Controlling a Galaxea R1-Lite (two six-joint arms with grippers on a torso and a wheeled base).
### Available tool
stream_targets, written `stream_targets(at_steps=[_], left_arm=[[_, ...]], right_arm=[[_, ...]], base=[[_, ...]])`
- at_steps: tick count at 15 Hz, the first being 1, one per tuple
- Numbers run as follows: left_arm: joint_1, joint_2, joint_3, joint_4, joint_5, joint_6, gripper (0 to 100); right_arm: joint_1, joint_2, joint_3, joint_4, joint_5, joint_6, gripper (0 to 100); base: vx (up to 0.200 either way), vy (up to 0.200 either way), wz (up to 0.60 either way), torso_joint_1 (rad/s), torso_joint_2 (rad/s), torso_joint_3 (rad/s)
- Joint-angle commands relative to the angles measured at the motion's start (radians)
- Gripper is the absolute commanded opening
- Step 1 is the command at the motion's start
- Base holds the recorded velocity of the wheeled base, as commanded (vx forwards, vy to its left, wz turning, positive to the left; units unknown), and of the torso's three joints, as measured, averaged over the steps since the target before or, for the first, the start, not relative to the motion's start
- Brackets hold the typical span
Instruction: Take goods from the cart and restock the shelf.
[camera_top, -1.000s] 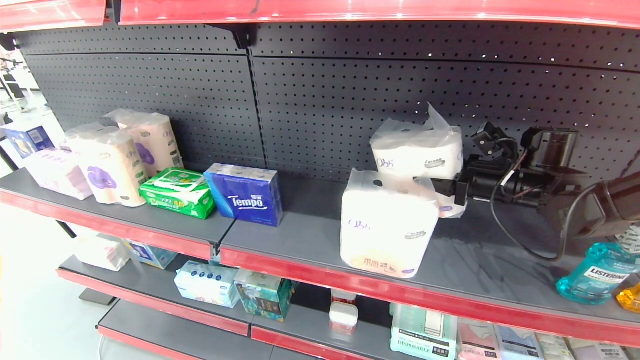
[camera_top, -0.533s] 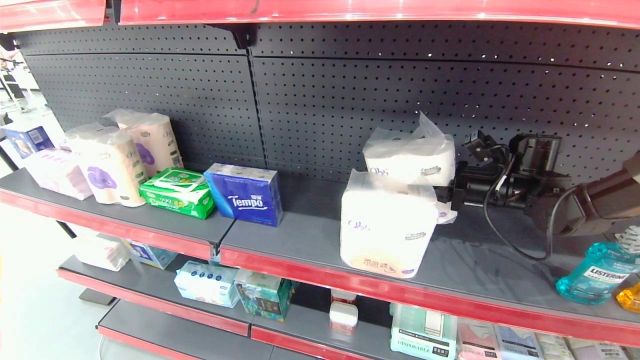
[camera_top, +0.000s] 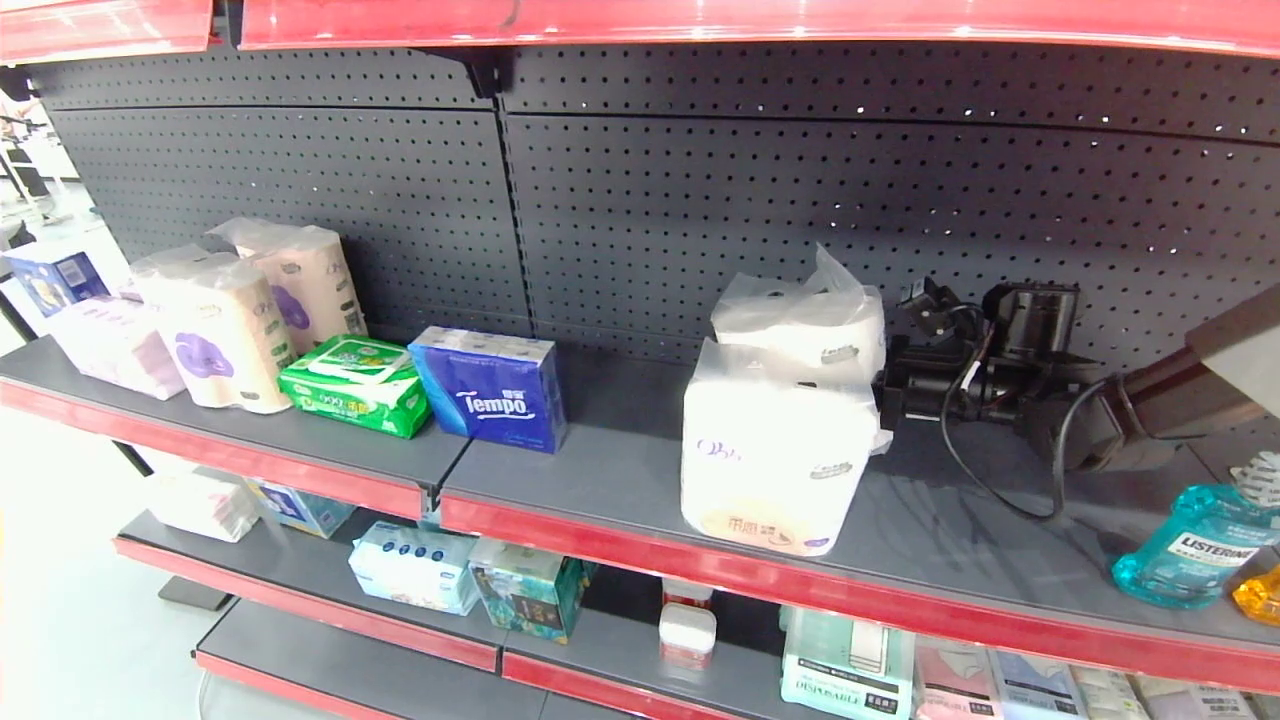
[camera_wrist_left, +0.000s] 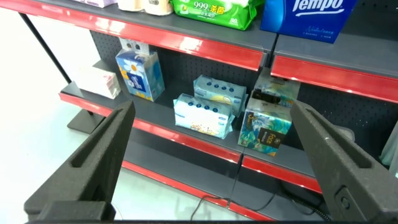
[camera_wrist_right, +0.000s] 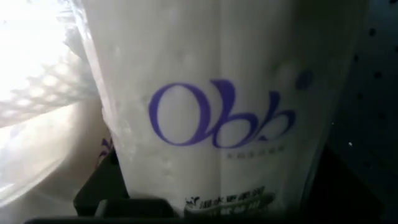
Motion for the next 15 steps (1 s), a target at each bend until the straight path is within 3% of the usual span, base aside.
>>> stream_targets(at_steps=[1, 15], left_arm=[[0.001, 0.0, 0.0, 0.0, 0.0, 0.0, 100], [0.001, 0.0, 0.0, 0.0, 0.0, 0.0, 100]], right_arm=[[0.009, 0.029, -0.019, 0.0, 0.0, 0.001, 0], [0.018, 0.097, -0.03, 0.004, -0.01, -0.03, 0]], base=[[0.0, 0.0, 0.0, 0.0, 0.0, 0.0], [0.0, 0.0, 0.0, 0.0, 0.0, 0.0]])
